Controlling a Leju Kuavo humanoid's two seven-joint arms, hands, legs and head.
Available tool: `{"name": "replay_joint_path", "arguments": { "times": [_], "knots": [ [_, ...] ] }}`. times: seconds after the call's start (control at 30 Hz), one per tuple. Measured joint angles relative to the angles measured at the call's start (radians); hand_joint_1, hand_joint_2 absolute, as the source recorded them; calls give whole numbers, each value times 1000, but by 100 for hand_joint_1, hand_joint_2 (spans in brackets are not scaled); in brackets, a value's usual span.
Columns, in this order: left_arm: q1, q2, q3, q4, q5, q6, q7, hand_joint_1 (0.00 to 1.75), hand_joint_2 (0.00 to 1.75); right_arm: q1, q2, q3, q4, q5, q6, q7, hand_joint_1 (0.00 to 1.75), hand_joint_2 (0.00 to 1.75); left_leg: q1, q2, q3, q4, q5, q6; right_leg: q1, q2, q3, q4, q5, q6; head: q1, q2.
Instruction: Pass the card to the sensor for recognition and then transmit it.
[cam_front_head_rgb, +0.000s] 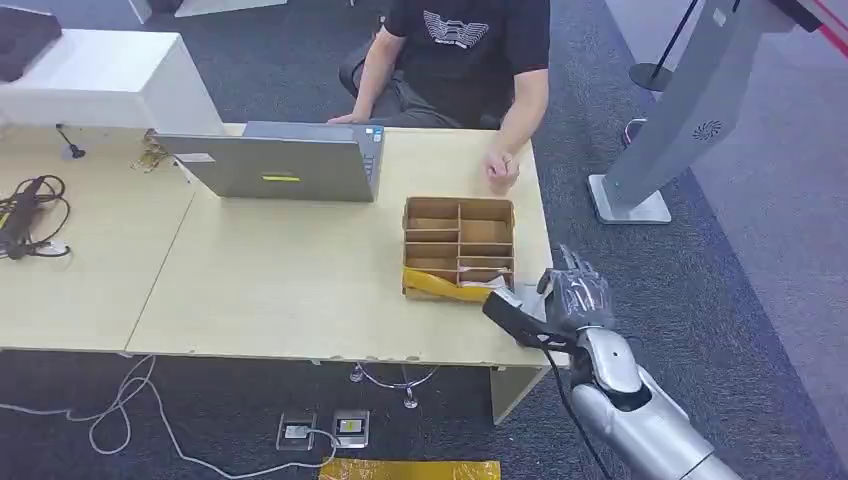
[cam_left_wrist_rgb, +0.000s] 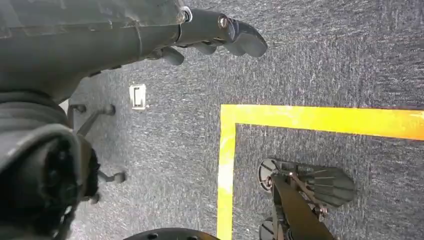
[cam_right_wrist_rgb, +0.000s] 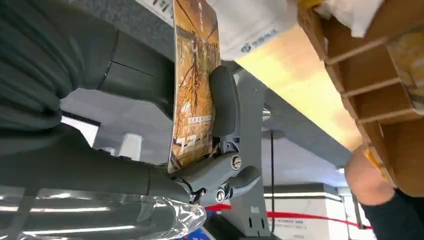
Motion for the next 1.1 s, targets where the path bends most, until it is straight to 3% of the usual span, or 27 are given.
{"name": "replay_joint_path", "arguments": {
  "times": [0.17, 0.4, 0.9, 1.1],
  "knots": [
    [0, 0, 0, 0, 1, 1, 0, 0, 0, 1, 22, 10, 66, -39, -56, -47, 175, 175, 0, 0, 0, 0, 0, 0, 0, 0, 0, 0, 0, 0, 0, 0],
    [0, 2, 0, 0, 0, 2, 1, 0, 0, -7, 44, 11, 143, -82, -108, -64, 175, 175, 0, 0, 1, 0, 0, 0, 0, 0, 0, 0, 0, 0, 0, 0],
    [1, 6, 0, 0, -9, 0, 2, 0, 0, -20, 52, -5, 192, -103, -147, -61, 175, 175, 0, 1, 3, 0, 0, 0, 0, 1, 2, 0, 0, 0, 0, 0],
    [1, 6, 0, 0, -20, -3, -2, 0, 0, -14, 27, -31, 157, -104, -136, -36, 175, 175, 0, 1, 2, 0, 0, 0, 0, 1, 1, 0, 0, 0, 0, 0]
  ]
}}
